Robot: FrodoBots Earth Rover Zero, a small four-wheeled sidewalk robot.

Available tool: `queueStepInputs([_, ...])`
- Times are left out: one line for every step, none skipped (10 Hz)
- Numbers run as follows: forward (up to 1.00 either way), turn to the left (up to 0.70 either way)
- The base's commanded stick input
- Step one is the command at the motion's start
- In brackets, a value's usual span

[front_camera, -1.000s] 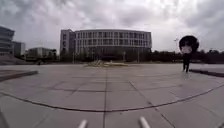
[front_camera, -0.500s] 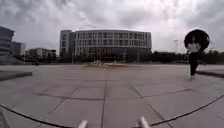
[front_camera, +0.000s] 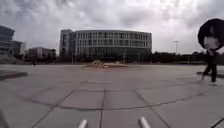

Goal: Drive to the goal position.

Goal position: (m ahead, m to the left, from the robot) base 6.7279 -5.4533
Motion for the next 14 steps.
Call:
queueStepInputs([0.7,0.0])
queueStepInputs([0.7,0.0])
queueStepInputs([0.7,0.0])
queueStepInputs([0.7,0.0])
queueStepInputs([0.7,0.0])
queueStepInputs([0.7,0.0])
queueStepInputs([0.7,0.0])
queueStepInputs([0.7,0.0])
queueStepInputs([0.7,0.0])
queueStepInputs([0.7,0.0])
queueStepInputs([0.7,0.0])
queueStepInputs([0.7,0.0])
queueStepInputs([0.7,0.0])
queueStepInputs([0.7,0.0])
